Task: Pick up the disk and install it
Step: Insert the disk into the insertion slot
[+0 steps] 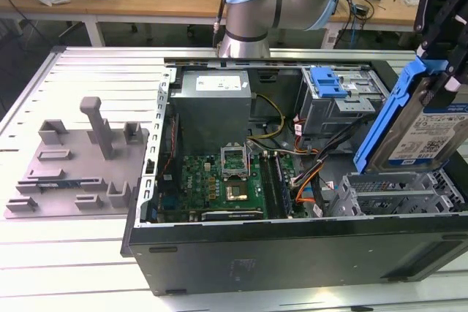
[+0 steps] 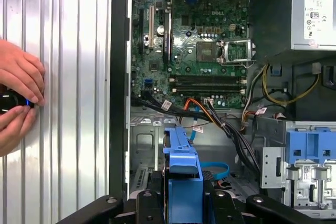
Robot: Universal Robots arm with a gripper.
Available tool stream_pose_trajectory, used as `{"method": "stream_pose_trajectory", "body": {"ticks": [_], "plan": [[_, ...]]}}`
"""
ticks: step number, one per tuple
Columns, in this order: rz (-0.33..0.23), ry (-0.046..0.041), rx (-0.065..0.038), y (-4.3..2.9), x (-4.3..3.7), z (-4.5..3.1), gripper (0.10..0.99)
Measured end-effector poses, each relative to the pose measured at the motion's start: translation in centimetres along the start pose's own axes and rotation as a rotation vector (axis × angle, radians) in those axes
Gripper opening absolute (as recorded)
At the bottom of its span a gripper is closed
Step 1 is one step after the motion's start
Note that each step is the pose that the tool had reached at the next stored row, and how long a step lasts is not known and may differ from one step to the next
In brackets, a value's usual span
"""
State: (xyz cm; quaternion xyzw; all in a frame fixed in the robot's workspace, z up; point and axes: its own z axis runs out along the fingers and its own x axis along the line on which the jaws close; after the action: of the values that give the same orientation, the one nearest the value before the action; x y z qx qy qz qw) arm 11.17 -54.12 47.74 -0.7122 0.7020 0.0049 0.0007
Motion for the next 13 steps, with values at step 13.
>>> {"method": "stream_pose_trajectory", "body": {"ticks": [13], "plan": [[0.000,-0.0005,0.002,0.08,0.04,0.98,0.365]]}}
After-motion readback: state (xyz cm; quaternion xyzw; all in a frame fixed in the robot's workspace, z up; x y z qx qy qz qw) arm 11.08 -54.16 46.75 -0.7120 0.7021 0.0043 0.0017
